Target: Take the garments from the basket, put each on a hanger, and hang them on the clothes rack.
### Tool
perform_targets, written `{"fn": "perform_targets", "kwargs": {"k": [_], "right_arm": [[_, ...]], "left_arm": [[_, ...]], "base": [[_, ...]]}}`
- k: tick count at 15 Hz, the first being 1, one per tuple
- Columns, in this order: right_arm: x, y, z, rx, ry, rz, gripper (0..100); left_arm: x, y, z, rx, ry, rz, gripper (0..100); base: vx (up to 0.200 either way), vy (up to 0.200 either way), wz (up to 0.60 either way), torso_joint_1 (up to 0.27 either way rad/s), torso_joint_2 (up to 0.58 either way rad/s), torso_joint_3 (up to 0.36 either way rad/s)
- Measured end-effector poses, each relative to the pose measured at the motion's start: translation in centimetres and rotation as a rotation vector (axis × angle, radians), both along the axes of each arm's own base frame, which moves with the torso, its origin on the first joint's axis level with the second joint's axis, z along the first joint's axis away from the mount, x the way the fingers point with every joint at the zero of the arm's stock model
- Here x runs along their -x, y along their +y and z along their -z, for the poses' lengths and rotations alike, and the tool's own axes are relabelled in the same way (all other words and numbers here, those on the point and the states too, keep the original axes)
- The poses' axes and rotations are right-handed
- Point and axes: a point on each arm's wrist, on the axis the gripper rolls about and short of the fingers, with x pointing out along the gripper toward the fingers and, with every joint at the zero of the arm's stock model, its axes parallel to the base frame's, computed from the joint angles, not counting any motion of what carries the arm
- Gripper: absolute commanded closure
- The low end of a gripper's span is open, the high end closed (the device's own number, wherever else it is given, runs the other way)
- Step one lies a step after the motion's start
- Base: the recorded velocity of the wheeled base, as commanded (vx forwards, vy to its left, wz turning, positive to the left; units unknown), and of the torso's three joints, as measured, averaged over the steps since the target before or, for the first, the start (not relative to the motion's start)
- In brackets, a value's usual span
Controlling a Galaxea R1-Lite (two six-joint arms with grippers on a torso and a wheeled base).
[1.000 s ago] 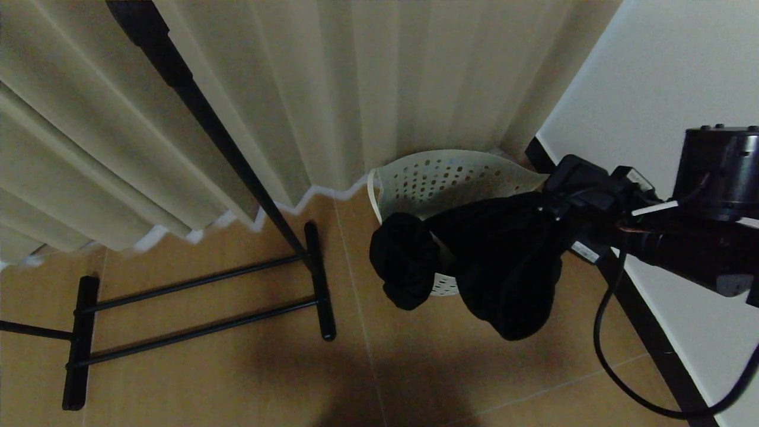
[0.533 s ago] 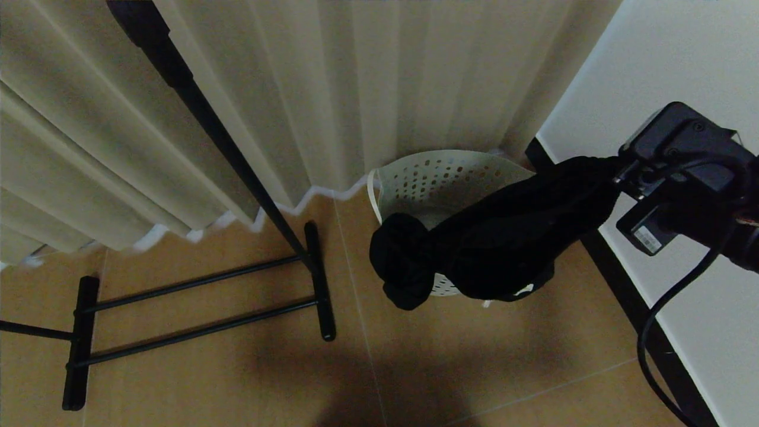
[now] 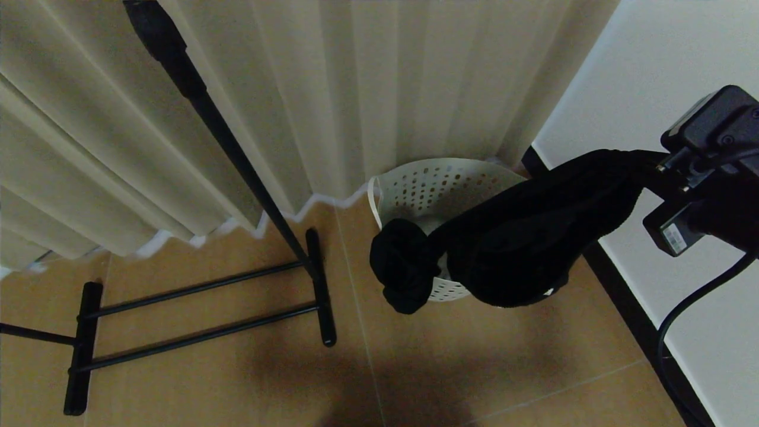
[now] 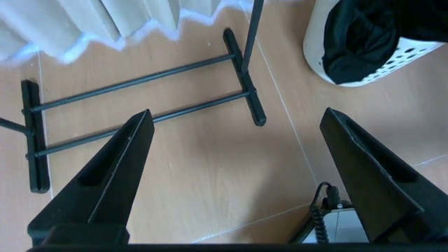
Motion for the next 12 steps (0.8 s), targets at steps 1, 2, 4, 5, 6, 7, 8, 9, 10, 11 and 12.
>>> {"fn": "perform_targets", "kwargs": {"k": [1, 2, 4, 5, 6, 7, 8, 9, 10, 11, 12], "right_arm": [[0.0, 0.0, 0.1, 0.000, 0.004, 0.000, 100], [0.0, 0.0, 0.2, -0.006, 0.007, -0.001, 100], [0.0, 0.0, 0.4, -0.012, 0.016, -0.002, 100], [0.0, 0.0, 0.5, -0.011, 0.022, -0.002, 100], [0.0, -0.1, 0.7, -0.008, 0.027, -0.003, 100], [0.0, -0.1, 1.0, -0.005, 0.037, -0.003, 100], [0.0, -0.1, 1.3, -0.005, 0.045, -0.003, 100], [0.1, -0.1, 1.8, -0.002, 0.059, -0.003, 100], [0.2, -0.2, 2.1, -0.003, 0.067, -0.002, 100], [0.3, -0.2, 2.3, -0.012, 0.072, -0.001, 100], [0.6, -0.4, 2.5, -0.035, 0.079, 0.001, 100]], "left_arm": [[0.0, 0.0, 0.0, 0.000, 0.000, 0.000, 0], [0.0, 0.0, 0.0, 0.000, 0.000, 0.000, 0], [0.0, 0.0, 0.0, 0.000, 0.000, 0.001, 0], [0.0, 0.0, 0.0, 0.000, 0.000, 0.001, 0], [0.0, 0.0, 0.0, 0.000, 0.001, 0.001, 0], [0.0, 0.0, 0.0, 0.000, 0.001, 0.002, 0], [0.0, 0.0, 0.0, 0.000, 0.000, 0.001, 0], [0.0, 0.0, 0.0, 0.000, 0.000, 0.001, 0], [0.0, 0.0, 0.0, 0.001, 0.001, 0.001, 0], [0.0, 0.0, 0.0, 0.001, 0.000, 0.002, 0], [0.0, 0.0, 0.0, 0.001, 0.001, 0.003, 0]], "base": [[0.000, 0.000, 0.00, 0.002, 0.01, 0.212], [0.000, 0.000, 0.00, 0.002, 0.00, 0.188], [0.000, 0.000, 0.00, 0.000, 0.00, 0.203], [0.000, 0.000, 0.00, 0.012, -0.09, 0.139], [0.000, 0.000, 0.00, 0.046, -0.24, 0.002], [0.000, 0.000, 0.00, 0.071, -0.32, -0.061], [0.000, 0.000, 0.00, 0.085, -0.39, -0.085], [0.000, 0.000, 0.00, 0.105, -0.43, -0.110], [0.000, 0.000, 0.00, 0.110, -0.44, -0.129], [0.000, 0.000, 0.00, 0.129, -0.47, -0.124], [0.000, 0.000, 0.00, 0.144, -0.48, -0.124]]}}
